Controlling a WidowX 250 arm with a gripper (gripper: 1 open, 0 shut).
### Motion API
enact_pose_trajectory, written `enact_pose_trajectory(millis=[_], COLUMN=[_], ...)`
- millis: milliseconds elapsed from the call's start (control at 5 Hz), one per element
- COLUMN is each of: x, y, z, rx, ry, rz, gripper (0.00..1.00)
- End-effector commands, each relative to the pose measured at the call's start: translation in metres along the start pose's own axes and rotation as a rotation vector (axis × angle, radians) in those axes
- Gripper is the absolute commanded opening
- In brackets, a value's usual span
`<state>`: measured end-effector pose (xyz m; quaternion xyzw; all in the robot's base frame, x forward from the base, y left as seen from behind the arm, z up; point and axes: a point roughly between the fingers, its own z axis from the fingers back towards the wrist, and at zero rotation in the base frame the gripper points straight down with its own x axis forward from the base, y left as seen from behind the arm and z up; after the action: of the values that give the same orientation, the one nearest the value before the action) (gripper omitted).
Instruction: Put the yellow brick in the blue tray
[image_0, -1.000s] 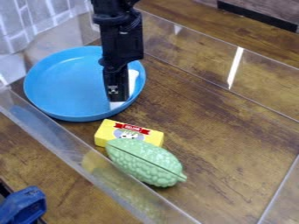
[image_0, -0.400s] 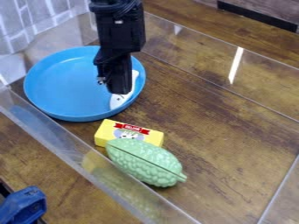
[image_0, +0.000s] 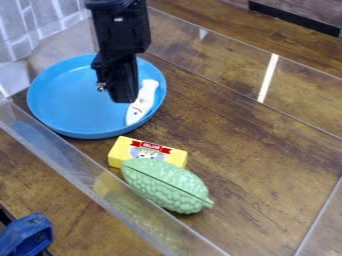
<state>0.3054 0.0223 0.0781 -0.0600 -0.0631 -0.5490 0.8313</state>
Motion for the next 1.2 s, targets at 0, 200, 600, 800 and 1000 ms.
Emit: enact_pose_trajectory(millis=[0,200,600,800,1000], x=[-0.003,-0.001,-0.003,-0.007,-0.010], y=[0.006,0.025,0.042,0.039,0.038], z=[0.005,0.007,0.012,0.008,0.005], rx=[0.053,0.048,0.050,0.051,0.052], ry=[-0.021,-0.014,-0.011,-0.022,-0.029], rz=[0.051,-0.005,-0.039,-0.046,-0.056], gripper=[1.00,1.00,1.00,1.00,1.00])
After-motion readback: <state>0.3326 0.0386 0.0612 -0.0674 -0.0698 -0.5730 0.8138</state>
